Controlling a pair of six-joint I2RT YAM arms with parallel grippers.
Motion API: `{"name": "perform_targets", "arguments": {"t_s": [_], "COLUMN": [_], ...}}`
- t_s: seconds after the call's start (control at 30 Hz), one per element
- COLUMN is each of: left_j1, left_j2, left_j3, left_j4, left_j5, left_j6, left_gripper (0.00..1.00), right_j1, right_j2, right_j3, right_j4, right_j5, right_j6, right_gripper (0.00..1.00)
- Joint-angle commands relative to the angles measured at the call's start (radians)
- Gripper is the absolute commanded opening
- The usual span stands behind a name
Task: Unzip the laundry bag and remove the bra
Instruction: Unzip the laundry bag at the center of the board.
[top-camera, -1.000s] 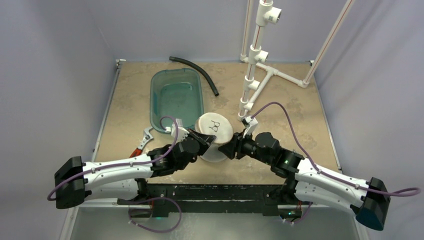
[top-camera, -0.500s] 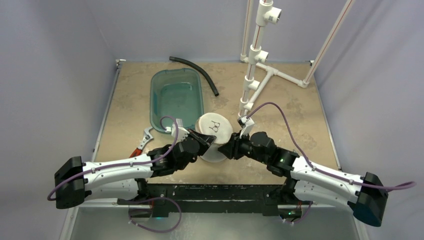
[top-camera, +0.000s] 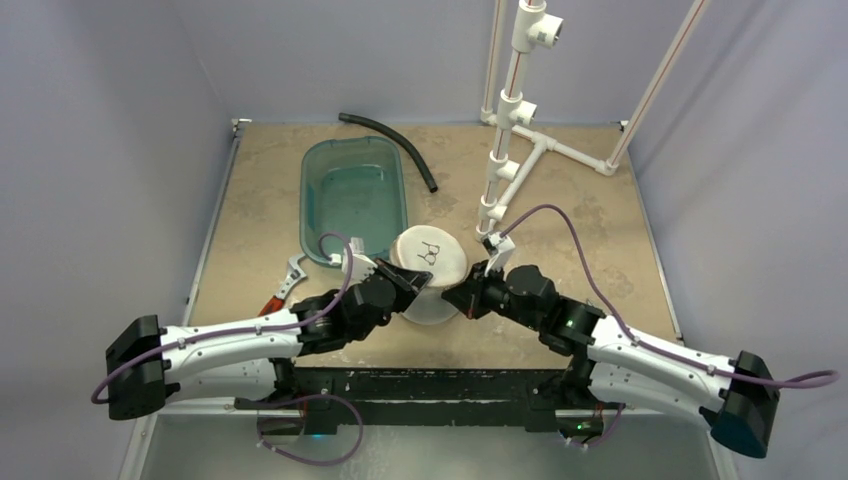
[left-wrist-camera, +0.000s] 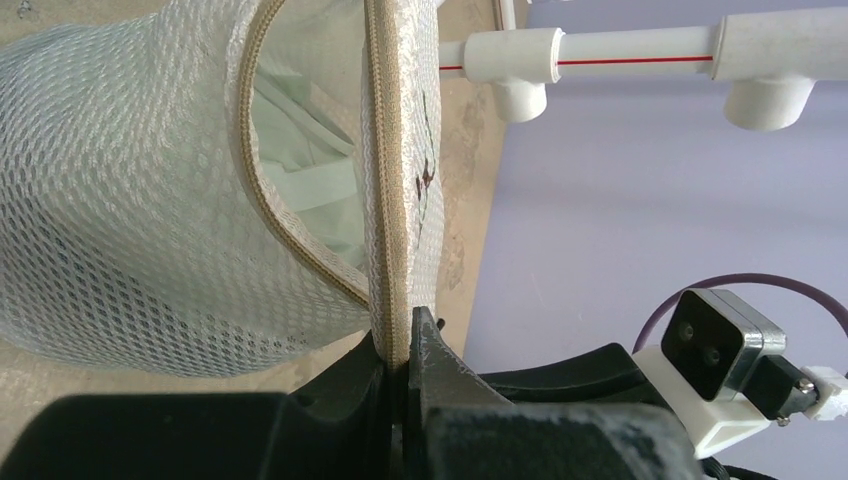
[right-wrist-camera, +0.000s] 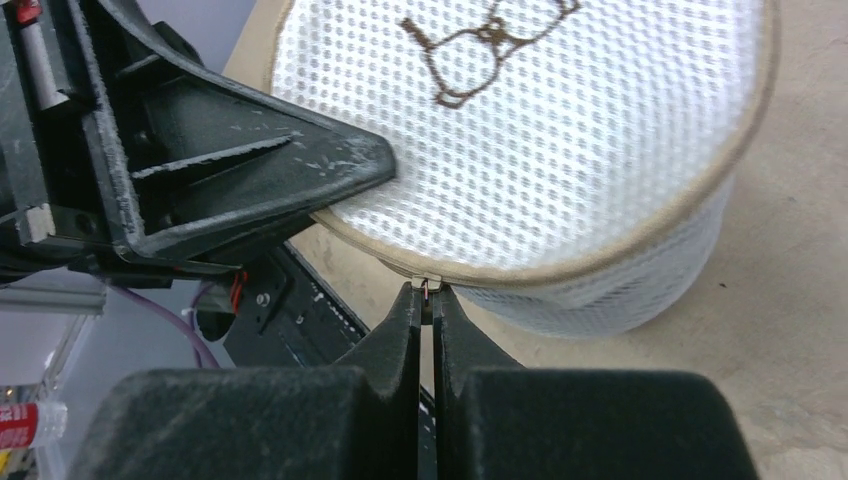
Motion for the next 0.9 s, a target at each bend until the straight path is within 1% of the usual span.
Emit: {"name": "perform_targets", "arguments": {"t_s": [0.0, 0.17, 0.33, 0.47, 0.7, 0.87], "left_j1": [-0.004, -0.004, -0.002, -0.003, -0.001, 0.001], "left_j2": [-0.063, -0.129, -0.187, -0.236, -0.266, -0.28], "left_j3": [-0.014, -0.044, -0.067, -0.097, -0.098, -0.081], "left_j4": [-0.033, -0.069, -0.083, -0.056, -0.069, -0.119], "left_j5": [0.006, 0.039, 0.117, 0.204, 0.345, 0.382], "left_j6": [0.026, 0.08, 0.174, 0.256, 0.386, 0.44], "left_gripper": [0.0, 0.0, 0.0, 0.0, 0.0, 0.0], "right_j1": [0.004, 0.004, 0.003, 0.004, 0.003, 0.004], "right_j2": [-0.053, -0.083, -0.091, -0.09, -0.088, -0.073], "right_j3": [0.019, -0.012, -0.031, -0.041, -0.031, -0.003], "right_j4": [-0.093, -0.195, -0.203, -0.198, -0.188, -0.211], "right_j5": [0.097, 0.124, 0.169, 0.189, 0.225, 0.263], "right_j6": [-0.007, 0.045, 0.067, 0.068, 0.043, 0.022], "right_gripper": [0.0, 0.0, 0.0, 0.0, 0.0, 0.0]}}
